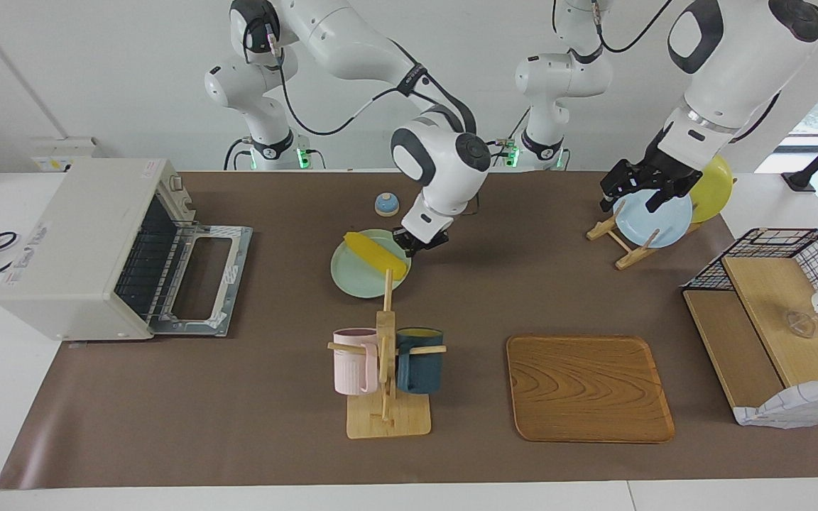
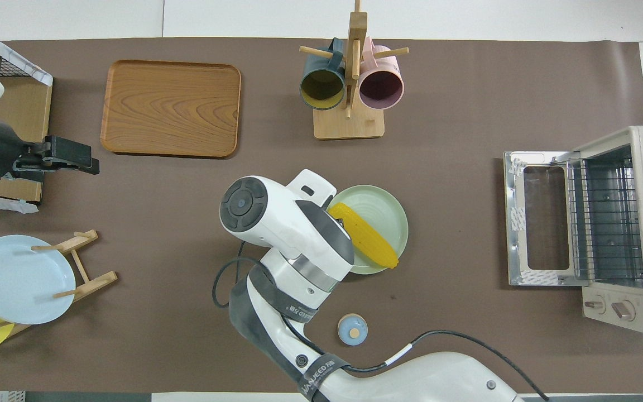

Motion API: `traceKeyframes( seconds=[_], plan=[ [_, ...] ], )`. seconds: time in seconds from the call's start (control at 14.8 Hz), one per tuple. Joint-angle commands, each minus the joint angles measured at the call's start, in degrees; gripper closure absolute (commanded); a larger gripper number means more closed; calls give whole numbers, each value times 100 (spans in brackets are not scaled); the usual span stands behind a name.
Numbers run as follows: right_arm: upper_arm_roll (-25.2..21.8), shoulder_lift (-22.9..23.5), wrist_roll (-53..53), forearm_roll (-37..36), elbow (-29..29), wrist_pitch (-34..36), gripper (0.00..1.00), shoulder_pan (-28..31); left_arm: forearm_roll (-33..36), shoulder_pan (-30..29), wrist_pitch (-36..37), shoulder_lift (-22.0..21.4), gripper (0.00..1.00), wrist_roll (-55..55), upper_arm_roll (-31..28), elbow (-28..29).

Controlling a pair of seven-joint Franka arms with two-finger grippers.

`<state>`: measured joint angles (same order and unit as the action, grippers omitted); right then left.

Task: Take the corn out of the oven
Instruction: 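Lower the corn onto the pale green plate and open the right gripper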

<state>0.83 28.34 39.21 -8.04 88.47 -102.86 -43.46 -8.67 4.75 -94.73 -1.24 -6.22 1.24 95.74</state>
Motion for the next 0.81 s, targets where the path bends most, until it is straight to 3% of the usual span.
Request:
traceKeyframes(
  seconds=[0.0, 0.2, 0.4, 0.54, 0.61, 0.74],
  plan=[
    [207, -47, 166, 57, 169, -417, 100, 57, -135, -62, -107, -78, 0, -10, 34, 129],
    [278, -83, 192, 504, 433, -928, 100, 66, -135, -62, -98, -78, 0, -10, 34, 129],
    [286, -92, 349, 567, 417, -990, 100, 57, -135, -62, -81, -78, 0, -10, 34, 129],
    [295, -100, 421, 750, 268, -886, 89, 57, -135, -62, -81, -78, 0, -10, 34, 129],
    [295, -100, 447, 752, 119, -763, 76, 49, -135, -62, -81, -78, 0, -10, 34, 129],
    [269, -153, 438, 629, 21, -587, 70, -30, -135, -62, -81, -78, 0, -19, 34, 129]
  ],
)
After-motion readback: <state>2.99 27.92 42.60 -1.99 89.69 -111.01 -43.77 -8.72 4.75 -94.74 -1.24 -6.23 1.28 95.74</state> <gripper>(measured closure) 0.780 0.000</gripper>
